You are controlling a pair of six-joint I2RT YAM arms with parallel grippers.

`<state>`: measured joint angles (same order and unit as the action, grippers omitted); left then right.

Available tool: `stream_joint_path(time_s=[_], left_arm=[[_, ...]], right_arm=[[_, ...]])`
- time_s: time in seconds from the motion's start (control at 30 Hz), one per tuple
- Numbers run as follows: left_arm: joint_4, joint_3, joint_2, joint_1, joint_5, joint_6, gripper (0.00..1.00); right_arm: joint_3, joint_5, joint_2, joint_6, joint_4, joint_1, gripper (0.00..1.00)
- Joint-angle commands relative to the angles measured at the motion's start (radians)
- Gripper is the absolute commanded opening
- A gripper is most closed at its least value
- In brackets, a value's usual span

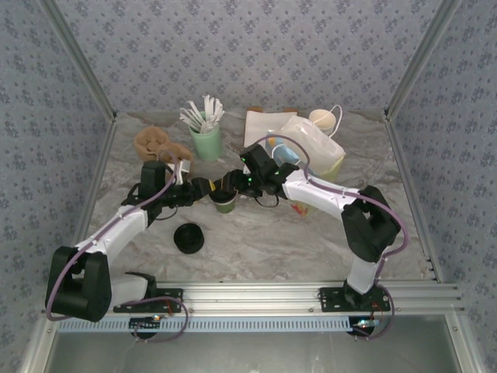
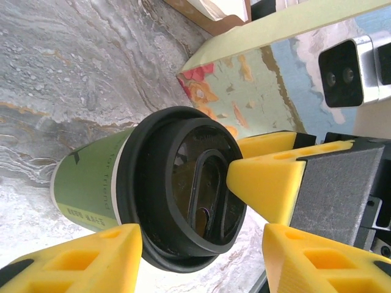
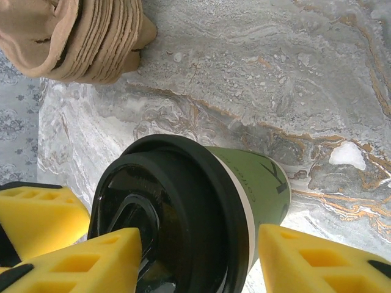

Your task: Pack the takeout coffee

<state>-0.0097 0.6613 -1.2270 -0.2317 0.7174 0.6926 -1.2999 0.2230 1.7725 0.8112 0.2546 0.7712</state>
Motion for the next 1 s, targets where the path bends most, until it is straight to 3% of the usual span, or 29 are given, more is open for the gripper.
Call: stream_joint_path(time_s=[0.0, 0.6, 0.97], left_arm=[[-0.05, 0.053, -0.007, -0.002, -0.038, -0.049, 0.55], [-0.075, 0.124, -0.174, -0.095, -0.138, -0.131, 0.55], [-0.046, 0.045, -0.197, -0.106, -0.172, -0.146, 0.52]], right_arm=[[0.025, -0.018, -0.036, -0.025, 0.008, 0.008, 0.53], [0.083, -0.016, -0.048, -0.04, -0.032, 0.011, 0.49], [0.141, -0.017, -0.09, -0.066, -0.028, 0.007, 0.51]])
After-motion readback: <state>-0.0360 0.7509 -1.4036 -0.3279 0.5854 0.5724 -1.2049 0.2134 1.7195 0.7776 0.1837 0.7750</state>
